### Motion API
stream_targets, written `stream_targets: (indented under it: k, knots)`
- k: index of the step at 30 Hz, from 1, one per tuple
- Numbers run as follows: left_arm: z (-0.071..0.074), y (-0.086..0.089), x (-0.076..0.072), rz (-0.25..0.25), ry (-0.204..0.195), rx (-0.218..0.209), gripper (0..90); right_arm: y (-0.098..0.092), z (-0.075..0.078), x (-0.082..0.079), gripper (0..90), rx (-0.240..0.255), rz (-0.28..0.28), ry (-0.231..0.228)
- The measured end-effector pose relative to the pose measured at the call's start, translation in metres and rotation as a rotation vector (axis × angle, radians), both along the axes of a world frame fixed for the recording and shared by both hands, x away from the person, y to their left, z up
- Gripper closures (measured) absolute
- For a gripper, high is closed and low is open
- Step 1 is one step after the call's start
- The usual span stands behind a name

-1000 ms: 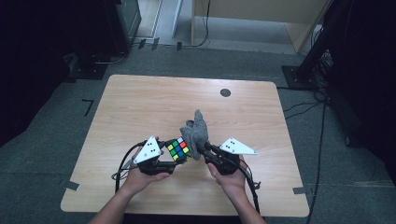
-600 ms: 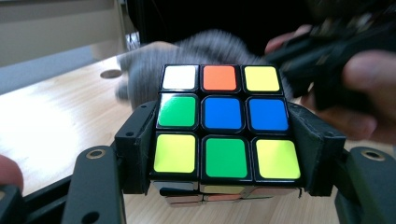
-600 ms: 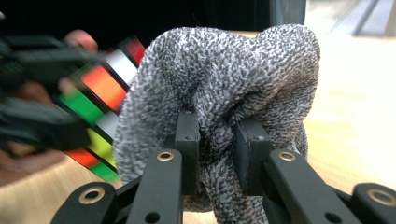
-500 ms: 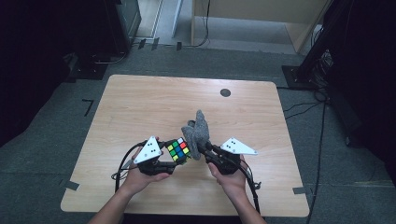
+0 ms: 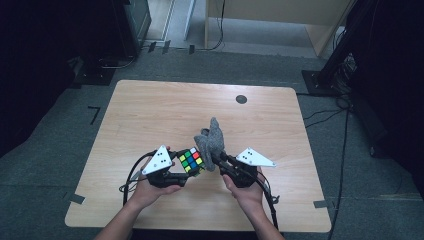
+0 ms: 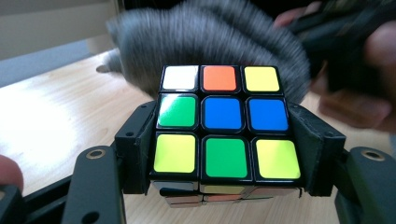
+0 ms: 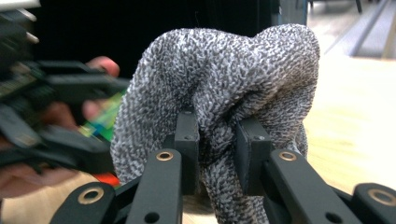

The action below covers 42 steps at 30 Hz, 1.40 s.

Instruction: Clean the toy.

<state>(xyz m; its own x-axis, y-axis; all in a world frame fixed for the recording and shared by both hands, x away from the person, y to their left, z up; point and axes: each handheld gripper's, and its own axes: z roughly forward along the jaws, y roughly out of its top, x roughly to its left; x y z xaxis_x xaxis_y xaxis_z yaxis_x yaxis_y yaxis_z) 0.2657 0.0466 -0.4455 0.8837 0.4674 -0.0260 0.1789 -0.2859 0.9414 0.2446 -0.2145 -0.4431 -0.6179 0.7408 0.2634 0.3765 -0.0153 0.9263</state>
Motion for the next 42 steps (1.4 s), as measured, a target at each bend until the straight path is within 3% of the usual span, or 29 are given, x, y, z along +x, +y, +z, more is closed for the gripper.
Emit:
stream_targets:
  k: [3,5,9,11,16,20,24,26,29,33,36,39,42]
  knots:
    - [0.001,-0.002,-0.003,-0.006,-0.012,0.0,34.5,0.004,0.002,-0.004,74.5,-0.012,0.009,-0.021]
    - [0.003,-0.001,-0.004,-0.007,-0.016,-0.008,34.5,0.006,-0.004,-0.003,74.5,-0.016,0.003,-0.01]
    - [0.007,0.006,-0.001,-0.015,0.004,-0.073,34.5,0.003,-0.014,0.003,74.5,-0.037,-0.017,0.051]
    - [0.006,0.006,0.0,-0.014,0.004,-0.061,34.5,0.001,-0.012,0.003,74.5,-0.032,-0.02,0.049]
    - [-0.002,-0.002,-0.001,-0.006,-0.008,0.016,34.5,0.003,0.002,-0.004,74.4,-0.004,0.006,-0.028]
    - [0.001,-0.002,-0.004,-0.007,-0.022,0.009,34.5,0.006,-0.004,-0.003,74.5,-0.021,0.008,-0.01]
    - [0.006,0.004,-0.002,-0.013,-0.009,-0.049,34.5,0.004,-0.014,0.003,74.6,-0.057,-0.018,0.041]
    - [0.004,0.004,-0.001,-0.012,-0.007,-0.034,34.5,0.002,-0.012,0.003,74.6,-0.044,-0.02,0.038]
    - [-0.002,-0.001,-0.001,-0.002,-0.01,0.021,34.5,0.002,-0.001,-0.002,74.5,-0.015,-0.004,-0.008]
    - [-0.002,-0.005,-0.003,-0.008,-0.015,0.029,34.5,0.008,0.003,-0.006,74.5,-0.029,0.021,-0.047]
    - [0.0,-0.002,-0.004,-0.009,-0.02,0.013,34.5,0.007,-0.005,-0.003,74.5,-0.019,0.012,-0.007]
    - [0.002,0.002,-0.002,-0.011,-0.015,-0.018,34.5,0.005,-0.014,0.002,74.7,-0.051,-0.01,0.035]
    - [0.0,0.001,-0.001,-0.008,-0.01,-0.009,34.5,0.004,-0.011,0.002,74.7,-0.053,-0.01,0.026]
